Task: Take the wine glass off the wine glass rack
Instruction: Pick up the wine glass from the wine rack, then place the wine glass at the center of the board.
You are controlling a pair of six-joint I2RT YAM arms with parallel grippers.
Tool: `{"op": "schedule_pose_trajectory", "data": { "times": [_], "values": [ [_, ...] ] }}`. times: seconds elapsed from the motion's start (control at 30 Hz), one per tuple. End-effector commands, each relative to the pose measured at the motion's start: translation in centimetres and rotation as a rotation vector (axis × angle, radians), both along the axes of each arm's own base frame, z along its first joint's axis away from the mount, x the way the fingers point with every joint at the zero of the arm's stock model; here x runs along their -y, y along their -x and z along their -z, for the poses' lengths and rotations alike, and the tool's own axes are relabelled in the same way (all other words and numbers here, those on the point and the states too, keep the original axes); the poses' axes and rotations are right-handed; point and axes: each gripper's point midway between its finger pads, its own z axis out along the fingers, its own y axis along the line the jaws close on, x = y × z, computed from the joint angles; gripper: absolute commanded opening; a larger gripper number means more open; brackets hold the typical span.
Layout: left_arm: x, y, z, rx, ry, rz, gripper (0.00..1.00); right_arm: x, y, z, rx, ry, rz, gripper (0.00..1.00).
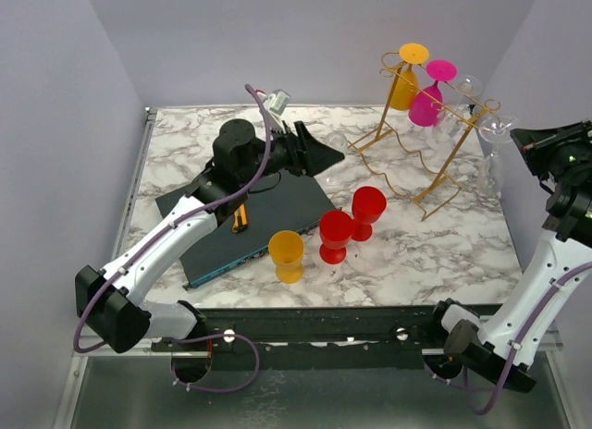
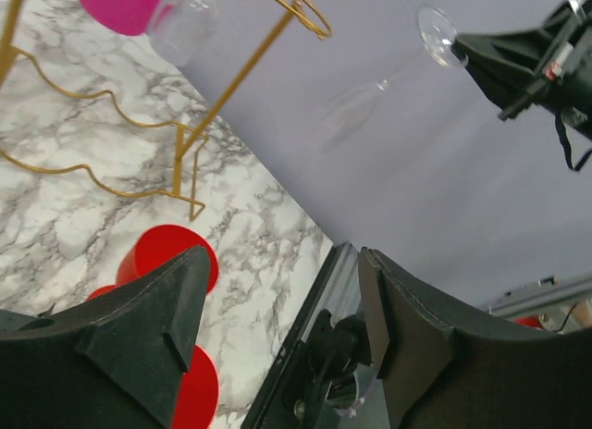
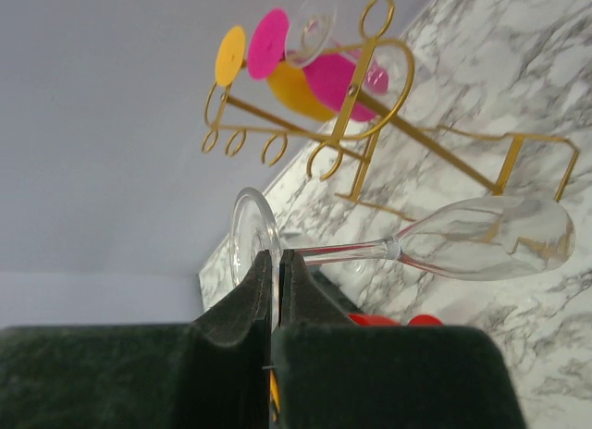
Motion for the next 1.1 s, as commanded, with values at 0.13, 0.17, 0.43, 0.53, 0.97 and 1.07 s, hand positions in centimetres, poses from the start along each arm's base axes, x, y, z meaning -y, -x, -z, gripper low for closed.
{"op": "schedule_pose_trajectory", "data": {
  "times": [0.13, 0.17, 0.43, 0.53, 0.97, 1.07],
  "values": [
    [3.8, 4.8, 0.1, 0.236, -0.015, 0.121, 0.78, -6.4, 3.3, -0.8, -0.002, -0.094, -0.249, 0.00],
    [4.3, 5.3, 0.0, 0.274, -0.010, 0.132, 0.79, -7.0, 3.5, -1.1, 0.005, -0.111, -0.282, 0.00],
    [8.3, 7.4, -1.5, 0.599, 0.068, 0.183, 0.81, -9.9, 5.3, -3.1, 0.029, -0.178, -0.401, 0.00],
    [9.5, 7.6, -2.3, 0.697, 0.116, 0.207, 0.81, -10.6, 5.5, -3.6, 0.035, -0.210, -0.440, 0.00],
    [12.2, 5.3, -6.4, 0.868, 0.192, 0.147, 0.81, -11.2, 4.8, -7.2, 0.103, -0.259, -0.529, 0.00],
    [13.0, 4.6, -7.2, 0.891, 0.200, 0.151, 0.82, -11.1, 4.5, -7.6, 0.117, -0.260, -0.537, 0.00]
  ]
}}
